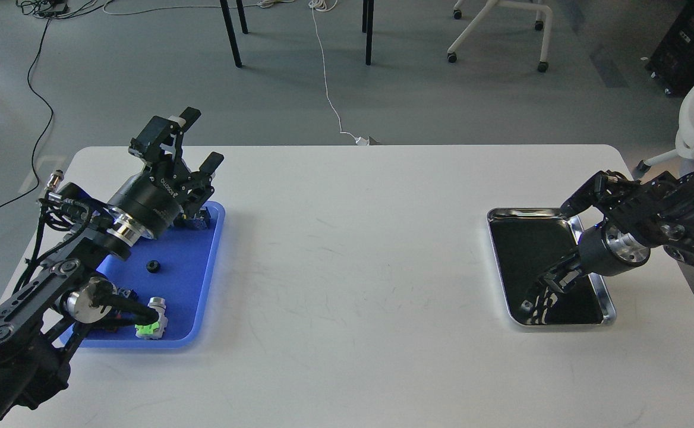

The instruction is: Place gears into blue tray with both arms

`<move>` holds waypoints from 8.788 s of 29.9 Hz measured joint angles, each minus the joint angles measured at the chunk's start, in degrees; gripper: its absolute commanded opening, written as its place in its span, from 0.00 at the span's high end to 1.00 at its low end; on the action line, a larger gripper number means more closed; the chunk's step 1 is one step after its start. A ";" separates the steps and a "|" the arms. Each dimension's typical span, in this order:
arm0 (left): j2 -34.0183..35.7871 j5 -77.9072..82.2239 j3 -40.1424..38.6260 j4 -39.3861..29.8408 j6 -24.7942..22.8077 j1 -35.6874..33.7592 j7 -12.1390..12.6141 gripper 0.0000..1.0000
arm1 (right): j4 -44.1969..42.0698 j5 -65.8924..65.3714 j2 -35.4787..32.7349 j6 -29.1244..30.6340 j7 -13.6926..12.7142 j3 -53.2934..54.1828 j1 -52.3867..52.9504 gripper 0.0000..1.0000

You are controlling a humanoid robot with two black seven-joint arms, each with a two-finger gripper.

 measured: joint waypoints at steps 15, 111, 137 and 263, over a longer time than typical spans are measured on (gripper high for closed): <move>-0.10 0.00 0.00 0.00 -0.06 -0.09 0.00 0.02 | 2.03 13.01 18.50 0.71 -0.04 -6.43 12.61 0.81; 0.65 64.59 32.80 -3.02 -3.20 -26.04 -9.37 0.03 | -10.12 100.58 0.39 1.14 -0.03 47.26 -40.13 0.04; -17.34 81.42 54.64 20.12 -2.58 -37.61 -9.39 0.29 | -10.12 100.58 -0.11 1.14 -0.03 47.34 -40.57 0.04; 14.12 2.07 17.94 3.45 9.86 -7.60 -9.38 0.02 | -10.29 99.22 1.42 1.13 -0.04 45.77 -40.51 0.01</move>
